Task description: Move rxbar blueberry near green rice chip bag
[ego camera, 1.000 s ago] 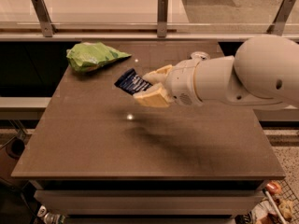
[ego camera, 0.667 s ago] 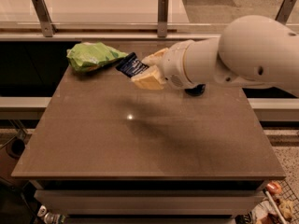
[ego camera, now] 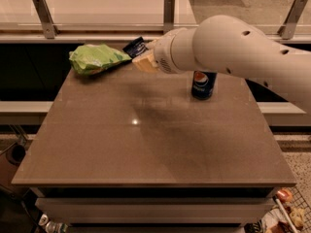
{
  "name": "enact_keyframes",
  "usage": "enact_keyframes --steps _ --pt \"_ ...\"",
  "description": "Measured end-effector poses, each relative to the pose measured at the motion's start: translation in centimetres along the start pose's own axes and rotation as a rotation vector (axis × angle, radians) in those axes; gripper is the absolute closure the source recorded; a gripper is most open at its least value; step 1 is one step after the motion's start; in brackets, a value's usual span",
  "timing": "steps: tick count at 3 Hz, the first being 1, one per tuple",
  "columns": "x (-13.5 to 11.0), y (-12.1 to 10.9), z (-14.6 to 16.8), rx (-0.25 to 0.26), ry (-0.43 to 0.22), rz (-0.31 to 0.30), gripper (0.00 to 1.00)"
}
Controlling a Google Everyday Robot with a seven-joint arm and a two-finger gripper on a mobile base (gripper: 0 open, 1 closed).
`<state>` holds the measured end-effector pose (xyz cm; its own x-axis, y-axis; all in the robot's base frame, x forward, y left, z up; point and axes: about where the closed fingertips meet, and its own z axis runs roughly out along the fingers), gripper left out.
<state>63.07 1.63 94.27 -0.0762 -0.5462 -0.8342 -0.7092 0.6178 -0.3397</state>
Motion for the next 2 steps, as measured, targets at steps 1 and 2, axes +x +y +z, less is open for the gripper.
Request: enact_keyframes --steps 1,2 --pt "-0.01 0.04 -0.04 -0.001 0.0 0.0 1.0" --pt "0.32 0.16 0.52 0.002 0.021 -0.003 1.0"
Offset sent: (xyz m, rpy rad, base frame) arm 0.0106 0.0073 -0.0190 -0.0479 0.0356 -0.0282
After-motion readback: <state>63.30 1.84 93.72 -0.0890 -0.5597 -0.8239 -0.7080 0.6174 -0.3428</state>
